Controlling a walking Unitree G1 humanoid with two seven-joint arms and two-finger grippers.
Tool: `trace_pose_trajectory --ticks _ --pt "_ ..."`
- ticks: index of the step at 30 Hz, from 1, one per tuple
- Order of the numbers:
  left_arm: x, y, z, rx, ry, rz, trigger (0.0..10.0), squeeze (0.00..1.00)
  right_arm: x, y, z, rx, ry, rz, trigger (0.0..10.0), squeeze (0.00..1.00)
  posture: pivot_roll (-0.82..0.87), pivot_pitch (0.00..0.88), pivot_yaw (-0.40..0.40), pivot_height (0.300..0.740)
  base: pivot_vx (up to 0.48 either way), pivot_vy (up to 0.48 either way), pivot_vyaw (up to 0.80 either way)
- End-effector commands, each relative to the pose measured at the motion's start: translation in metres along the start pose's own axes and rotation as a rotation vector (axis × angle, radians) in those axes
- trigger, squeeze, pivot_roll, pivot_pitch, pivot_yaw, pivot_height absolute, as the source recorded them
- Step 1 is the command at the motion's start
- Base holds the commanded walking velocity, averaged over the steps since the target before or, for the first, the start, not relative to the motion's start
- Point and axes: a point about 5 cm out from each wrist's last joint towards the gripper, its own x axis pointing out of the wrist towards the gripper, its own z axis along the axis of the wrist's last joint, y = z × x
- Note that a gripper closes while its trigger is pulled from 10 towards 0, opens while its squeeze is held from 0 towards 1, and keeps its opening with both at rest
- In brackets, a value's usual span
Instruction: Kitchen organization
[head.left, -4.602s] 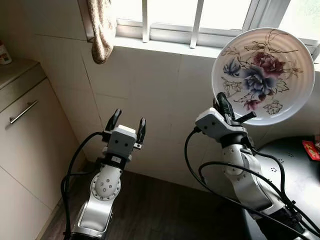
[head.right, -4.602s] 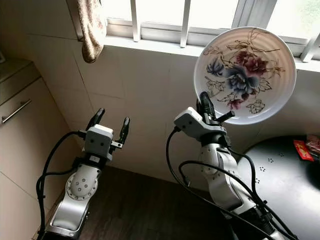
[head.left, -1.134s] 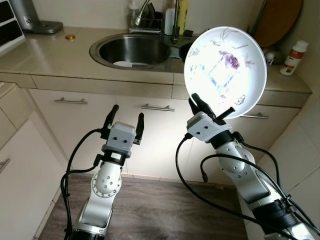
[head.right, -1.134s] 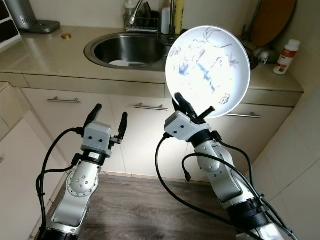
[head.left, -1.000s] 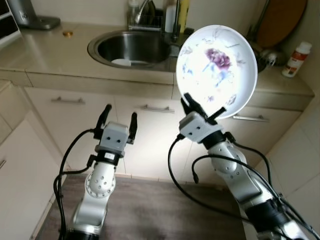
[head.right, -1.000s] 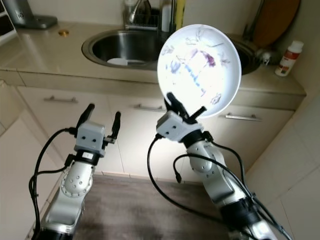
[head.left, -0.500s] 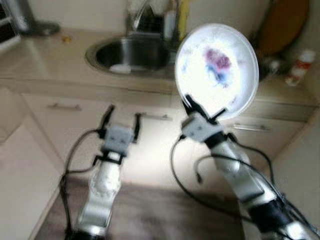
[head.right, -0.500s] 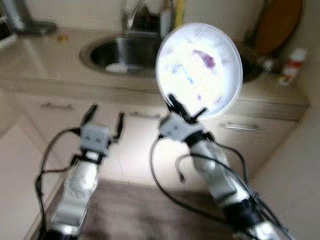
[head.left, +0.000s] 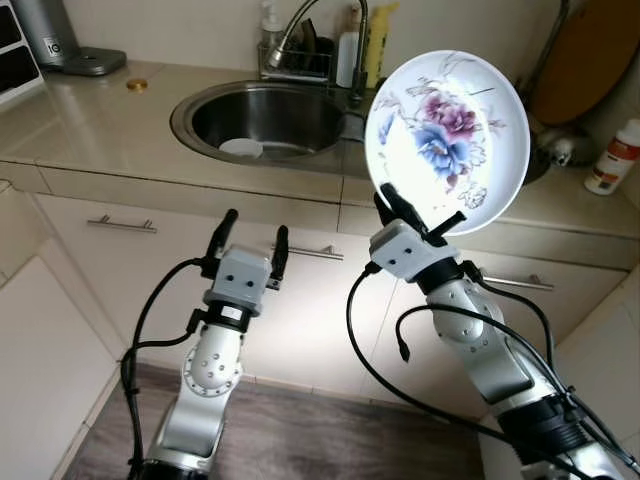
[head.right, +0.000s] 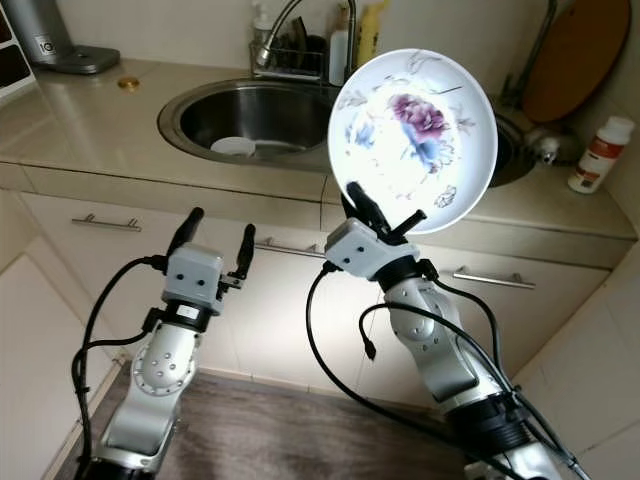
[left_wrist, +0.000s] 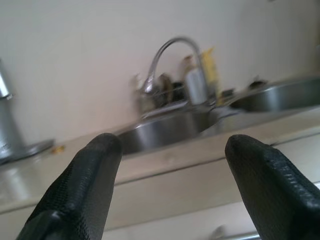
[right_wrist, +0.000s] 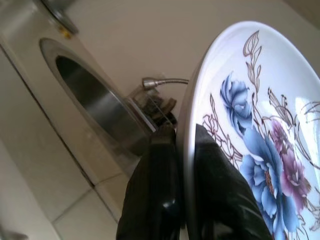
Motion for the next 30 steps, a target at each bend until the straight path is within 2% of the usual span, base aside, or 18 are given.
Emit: trace_pose_trajectory --ticks 1,30 --pt "0.0017 -0.0026 0.0022 -0.006 -0.004 -0.013 10.0 0.0 0.0022 -0.0083 0.0024 -0.011 -0.02 -0.026 10.0 0.0 0.11 0.0 -0.058 0.74 0.251 0.0 0.0" --pt "0.0021 -0.0032 0.003 -0.009 -0.008 -0.014 10.0 0.0 0.0071 -0.0112 0.0024 0.015 -0.009 -0.053 10.0 0.0 0.11 0.0 -0.059 0.74 0.261 0.0 0.0"
